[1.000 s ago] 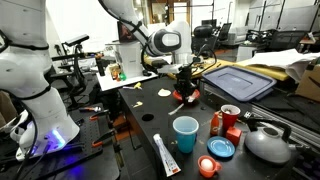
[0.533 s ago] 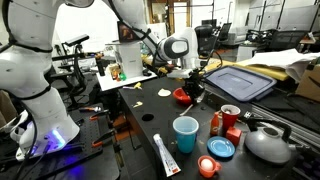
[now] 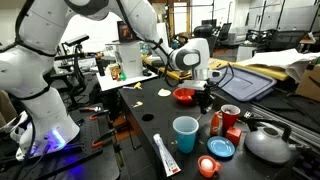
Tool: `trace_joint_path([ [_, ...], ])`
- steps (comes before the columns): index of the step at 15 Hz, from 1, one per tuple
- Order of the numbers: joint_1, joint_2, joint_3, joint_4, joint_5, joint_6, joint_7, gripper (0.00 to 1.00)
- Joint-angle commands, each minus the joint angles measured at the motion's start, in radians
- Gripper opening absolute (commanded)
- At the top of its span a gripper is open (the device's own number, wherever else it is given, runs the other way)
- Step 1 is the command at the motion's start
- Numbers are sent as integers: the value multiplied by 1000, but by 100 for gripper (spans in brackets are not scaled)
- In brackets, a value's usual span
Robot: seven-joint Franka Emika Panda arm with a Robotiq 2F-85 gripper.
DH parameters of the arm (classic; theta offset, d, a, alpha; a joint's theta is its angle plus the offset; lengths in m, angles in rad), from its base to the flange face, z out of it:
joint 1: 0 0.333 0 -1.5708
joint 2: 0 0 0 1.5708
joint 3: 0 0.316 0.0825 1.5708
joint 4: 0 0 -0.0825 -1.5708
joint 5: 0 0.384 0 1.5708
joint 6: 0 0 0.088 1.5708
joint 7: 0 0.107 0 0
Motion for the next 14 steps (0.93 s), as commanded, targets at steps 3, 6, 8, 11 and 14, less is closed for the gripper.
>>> trace_joint_path([
  [3, -66, 100, 47, 135, 43, -6, -116, 2],
  [6, -74, 148, 62, 196, 45, -10, -142, 2],
  [8, -78, 173, 70, 227, 46, -16, -156, 2],
  [11, -78, 197, 74, 258, 46, -24, -158, 2],
  [14, -77, 200, 75, 270, 48, -39, -154, 32],
])
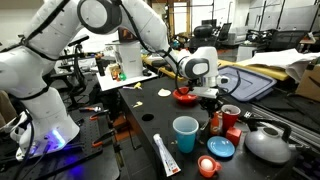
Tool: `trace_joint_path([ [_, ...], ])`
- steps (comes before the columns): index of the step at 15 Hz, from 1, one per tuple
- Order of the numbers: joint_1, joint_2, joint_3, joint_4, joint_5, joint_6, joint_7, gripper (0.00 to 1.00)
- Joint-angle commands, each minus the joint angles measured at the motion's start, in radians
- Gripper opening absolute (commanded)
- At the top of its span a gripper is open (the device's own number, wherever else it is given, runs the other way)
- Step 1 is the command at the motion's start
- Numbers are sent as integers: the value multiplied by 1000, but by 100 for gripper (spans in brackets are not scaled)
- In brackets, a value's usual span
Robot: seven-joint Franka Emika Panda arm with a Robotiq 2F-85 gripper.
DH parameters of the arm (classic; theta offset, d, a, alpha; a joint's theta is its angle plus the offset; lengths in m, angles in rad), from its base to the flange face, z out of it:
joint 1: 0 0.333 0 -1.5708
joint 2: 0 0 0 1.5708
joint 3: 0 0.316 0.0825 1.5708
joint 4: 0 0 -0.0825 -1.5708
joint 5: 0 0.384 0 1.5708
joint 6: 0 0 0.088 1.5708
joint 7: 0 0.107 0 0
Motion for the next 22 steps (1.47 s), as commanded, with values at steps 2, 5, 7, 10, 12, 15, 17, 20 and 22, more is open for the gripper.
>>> trace_joint_path([
  [2, -10, 10, 15, 38, 22, -36, -38, 40],
  [5, 7, -12, 8, 25, 12, -53, -23, 63],
  [7, 17, -41, 15, 8, 14, -69, -22, 78],
  [10, 24, -93, 57, -22, 36, -99, -38, 98],
  [12, 30, -119, 83, -28, 50, -133, -43, 100],
  [15, 45, -149, 119, -30, 81, -197, -64, 100],
  [17, 57, -159, 136, -27, 101, -232, -79, 100],
  [20, 84, -169, 147, -23, 117, -282, -75, 100],
  [22, 105, -170, 147, -18, 125, -304, -64, 100],
])
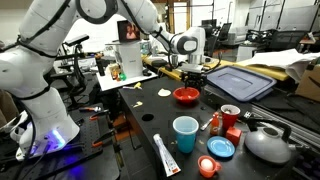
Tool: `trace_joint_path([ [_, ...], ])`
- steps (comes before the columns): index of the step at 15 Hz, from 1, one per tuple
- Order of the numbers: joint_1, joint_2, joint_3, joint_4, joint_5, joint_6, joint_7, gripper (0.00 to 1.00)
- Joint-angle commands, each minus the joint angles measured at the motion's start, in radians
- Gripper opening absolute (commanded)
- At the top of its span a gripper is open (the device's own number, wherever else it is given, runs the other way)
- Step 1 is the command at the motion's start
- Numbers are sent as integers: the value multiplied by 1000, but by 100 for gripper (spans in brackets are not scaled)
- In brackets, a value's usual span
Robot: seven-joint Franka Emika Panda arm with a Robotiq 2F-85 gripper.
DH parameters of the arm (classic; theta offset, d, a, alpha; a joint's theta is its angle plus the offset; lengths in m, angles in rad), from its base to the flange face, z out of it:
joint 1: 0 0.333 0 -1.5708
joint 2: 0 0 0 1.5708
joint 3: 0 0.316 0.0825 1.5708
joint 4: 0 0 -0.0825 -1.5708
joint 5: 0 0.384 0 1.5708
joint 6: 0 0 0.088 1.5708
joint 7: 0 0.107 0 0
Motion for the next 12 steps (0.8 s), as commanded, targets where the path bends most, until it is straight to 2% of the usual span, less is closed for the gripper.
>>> trace_joint_path([
  [1, 31, -40, 2, -28, 31, -55, -16, 100],
  [6, 99, -19, 6, -14, 30, -67, 18, 100],
  [12, 200, 7, 3, -12, 22, -73, 131, 100],
])
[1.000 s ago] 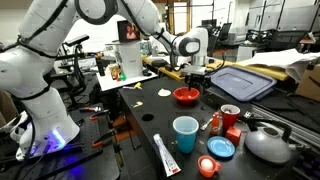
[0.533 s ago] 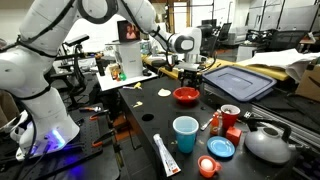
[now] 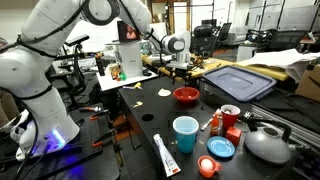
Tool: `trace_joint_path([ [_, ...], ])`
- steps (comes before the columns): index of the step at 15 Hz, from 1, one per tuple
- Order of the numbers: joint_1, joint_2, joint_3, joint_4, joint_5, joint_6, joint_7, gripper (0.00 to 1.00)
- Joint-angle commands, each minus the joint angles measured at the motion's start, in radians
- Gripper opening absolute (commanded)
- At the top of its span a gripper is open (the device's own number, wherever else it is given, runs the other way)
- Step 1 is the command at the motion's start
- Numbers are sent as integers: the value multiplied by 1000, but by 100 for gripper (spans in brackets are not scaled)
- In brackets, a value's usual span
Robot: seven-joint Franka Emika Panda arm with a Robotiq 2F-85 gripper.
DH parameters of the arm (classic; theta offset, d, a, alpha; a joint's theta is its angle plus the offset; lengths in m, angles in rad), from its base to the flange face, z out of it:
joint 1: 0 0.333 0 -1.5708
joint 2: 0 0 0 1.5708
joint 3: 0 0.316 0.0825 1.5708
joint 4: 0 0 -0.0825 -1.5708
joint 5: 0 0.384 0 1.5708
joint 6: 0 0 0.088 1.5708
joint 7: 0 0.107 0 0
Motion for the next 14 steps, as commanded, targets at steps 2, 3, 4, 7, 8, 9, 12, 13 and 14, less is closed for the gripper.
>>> trace_joint_path([
  [2, 69, -4, -3, -16, 9, -23, 99, 100],
  [3, 84, -4, -1, -20, 12, -18, 123, 100],
  [4, 100, -3, -1, -23, 12, -14, 149, 100],
  [7, 141, -3, 0, -30, 17, -4, 225, 100],
  [8, 157, -3, -4, -31, 15, -4, 257, 100],
  [9, 169, -6, -4, -35, 17, -1, 285, 100],
  [12, 191, -16, -3, -42, 27, -10, 353, 100],
  [13, 194, -15, -2, -41, 32, -19, 369, 100],
  [14, 189, -13, 3, -36, 46, -34, 375, 100],
])
